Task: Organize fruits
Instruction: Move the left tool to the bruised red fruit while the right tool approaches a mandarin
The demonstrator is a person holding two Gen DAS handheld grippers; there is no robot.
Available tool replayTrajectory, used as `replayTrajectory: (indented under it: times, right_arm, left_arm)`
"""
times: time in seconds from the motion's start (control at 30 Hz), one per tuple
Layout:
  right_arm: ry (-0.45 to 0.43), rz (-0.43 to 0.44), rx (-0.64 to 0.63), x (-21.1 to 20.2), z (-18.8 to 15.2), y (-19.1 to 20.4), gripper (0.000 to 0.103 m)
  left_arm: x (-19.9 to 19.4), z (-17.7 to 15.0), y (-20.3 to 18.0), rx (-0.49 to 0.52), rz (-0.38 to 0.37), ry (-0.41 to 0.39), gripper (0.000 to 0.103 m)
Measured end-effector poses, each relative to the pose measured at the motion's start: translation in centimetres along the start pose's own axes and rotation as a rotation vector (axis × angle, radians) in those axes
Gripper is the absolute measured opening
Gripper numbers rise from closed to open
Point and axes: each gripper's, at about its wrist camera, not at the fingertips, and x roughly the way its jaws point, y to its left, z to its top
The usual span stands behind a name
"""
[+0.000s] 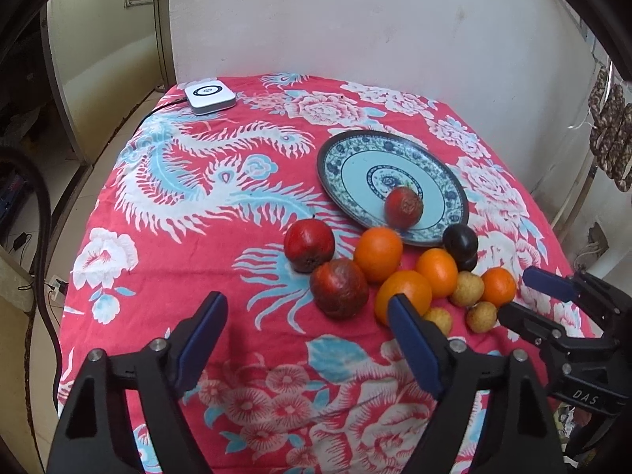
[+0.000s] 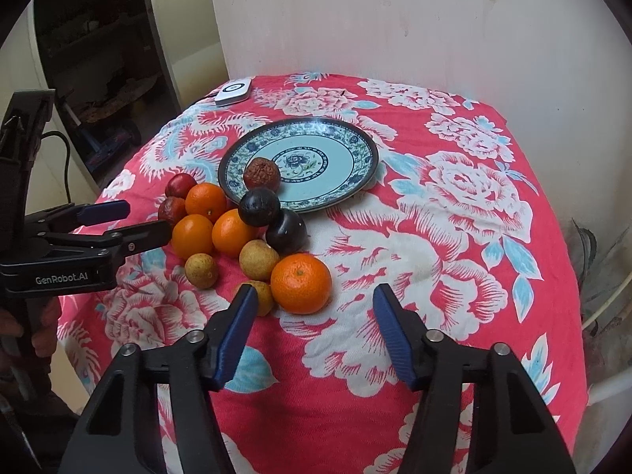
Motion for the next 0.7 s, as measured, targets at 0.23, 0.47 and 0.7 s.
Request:
replayTrajectory:
  times: [0.23,0.47,0.7]
  right_arm:
    - [0.000,0.011,0.001,0.1,0.5,-0.1,0.049]
    - [0.003,0.018,0.011,0.1,0.5,-0.5,0.048]
    - [0.013,0.030,-0.003,0.4,0.4,-0.1,0.048]
  left_arm:
    - [0.1,0.5,0.9,-0.048,-0.030,0.010,0.066]
    - [0.4,0.4,0.8,-0.048,-0.046,0.021,0.066]
    - [1.0,0.6,0.8,-0.075,-0.061,0.028,0.066]
